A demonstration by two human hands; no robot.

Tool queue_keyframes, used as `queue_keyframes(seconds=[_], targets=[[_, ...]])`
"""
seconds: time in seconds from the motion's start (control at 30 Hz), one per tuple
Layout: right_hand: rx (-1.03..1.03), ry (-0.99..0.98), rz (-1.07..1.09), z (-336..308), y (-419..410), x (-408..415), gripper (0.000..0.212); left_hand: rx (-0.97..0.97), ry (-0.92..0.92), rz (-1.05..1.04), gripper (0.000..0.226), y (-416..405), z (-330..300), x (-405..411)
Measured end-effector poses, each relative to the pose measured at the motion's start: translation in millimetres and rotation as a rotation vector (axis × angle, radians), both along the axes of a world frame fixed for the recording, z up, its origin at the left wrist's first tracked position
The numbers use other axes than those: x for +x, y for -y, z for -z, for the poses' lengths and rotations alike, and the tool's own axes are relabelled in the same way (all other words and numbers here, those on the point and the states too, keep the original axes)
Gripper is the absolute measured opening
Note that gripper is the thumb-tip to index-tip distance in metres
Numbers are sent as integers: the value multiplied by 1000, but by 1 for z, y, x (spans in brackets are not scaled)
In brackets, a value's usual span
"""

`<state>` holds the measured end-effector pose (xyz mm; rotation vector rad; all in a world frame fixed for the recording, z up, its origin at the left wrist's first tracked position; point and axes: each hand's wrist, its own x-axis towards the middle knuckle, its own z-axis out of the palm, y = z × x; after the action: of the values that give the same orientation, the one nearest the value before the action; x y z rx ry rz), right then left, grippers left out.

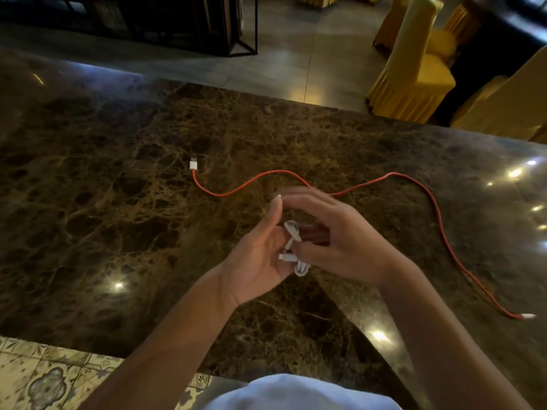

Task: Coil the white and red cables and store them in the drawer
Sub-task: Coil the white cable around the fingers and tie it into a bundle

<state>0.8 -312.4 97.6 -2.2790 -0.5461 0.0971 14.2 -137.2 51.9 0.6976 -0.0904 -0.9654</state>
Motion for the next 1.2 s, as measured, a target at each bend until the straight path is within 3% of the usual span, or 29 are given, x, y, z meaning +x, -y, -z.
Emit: queue_keyframes(seconds=[0.07, 0.13, 0.23, 0.33, 0.67, 0.77, 0.87, 0.97, 1.2], targets=[[20, -235, -83, -5, 6, 6, 44, 13, 9, 32, 74, 1, -2, -3], [49, -311, -106, -5, 10, 10, 33, 12, 9, 59, 73, 0, -3, -5], [108, -328, -112, -1, 11, 12, 22, 41, -17, 50, 61, 0, -2, -7], [51, -326, -101, 3, 12, 11, 24, 117, -31, 9, 53, 2, 0, -7], [-111, -114, 42, 15, 2, 1, 40, 236, 11, 64, 64, 5, -8, 0], [231, -349, 31, 21, 7, 2, 32, 212, 85, 119, 81, 2, -11, -1], [491, -511, 23, 30, 7, 2, 36, -12, 72, 224, 92, 0, -6, 0], [586, -570, 37, 42, 0, -5, 24, -159, 25, 256, 92, -2, 3, 2], [707, -636, 15, 63, -5, -10, 28, -70, 58, 212, 90, -4, 18, -3]])
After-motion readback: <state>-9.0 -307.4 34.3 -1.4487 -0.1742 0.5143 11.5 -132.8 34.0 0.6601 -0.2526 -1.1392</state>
